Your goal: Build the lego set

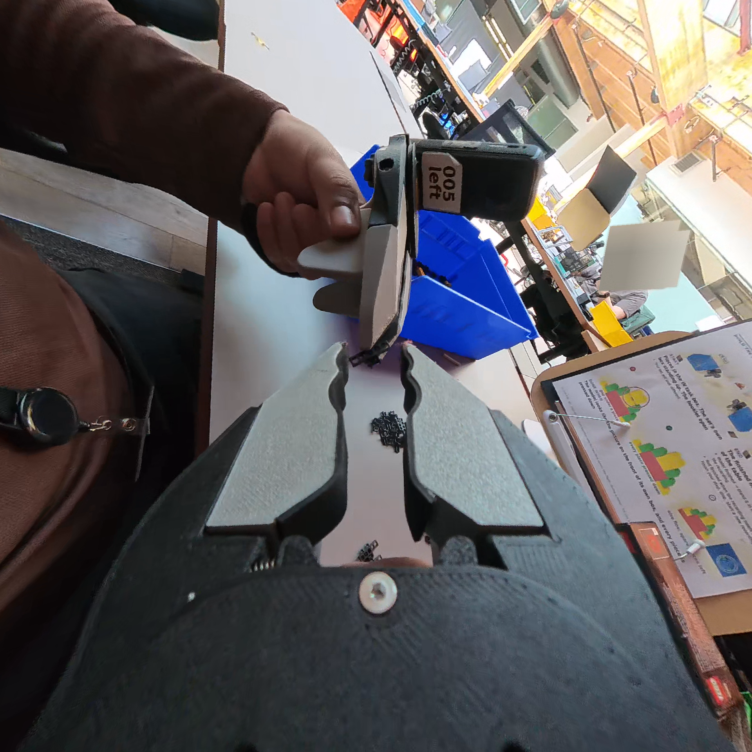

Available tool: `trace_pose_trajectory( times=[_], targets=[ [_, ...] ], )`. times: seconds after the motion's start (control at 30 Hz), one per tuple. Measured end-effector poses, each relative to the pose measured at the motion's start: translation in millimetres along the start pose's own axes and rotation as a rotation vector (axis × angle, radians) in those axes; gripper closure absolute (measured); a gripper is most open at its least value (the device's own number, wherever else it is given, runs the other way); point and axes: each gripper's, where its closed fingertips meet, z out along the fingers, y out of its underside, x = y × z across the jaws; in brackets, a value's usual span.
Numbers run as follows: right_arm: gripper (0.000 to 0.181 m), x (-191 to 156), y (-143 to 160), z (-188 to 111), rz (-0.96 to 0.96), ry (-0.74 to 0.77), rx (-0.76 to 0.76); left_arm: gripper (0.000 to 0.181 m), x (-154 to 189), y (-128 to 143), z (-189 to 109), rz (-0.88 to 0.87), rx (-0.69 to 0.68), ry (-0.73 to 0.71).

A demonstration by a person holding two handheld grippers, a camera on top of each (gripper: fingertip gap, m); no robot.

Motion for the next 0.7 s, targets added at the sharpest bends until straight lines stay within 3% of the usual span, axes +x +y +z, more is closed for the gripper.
trace_pose_trajectory(
  times=[0.23, 0.7],
  targets=[
    [0.169, 1.8, 9.4, -0.3, 0.022, 0.032, -0.001, 0.179, -2.0, -6.3, 2.2, -0.024, 0.068, 0.026],
    [0.169, 3.4, 29.5, 5.1, 0.056, 0.045, -0.032, 0.179, -23.8, -4.9, 4.1, -0.089, 0.095, -0.026]
  ],
)
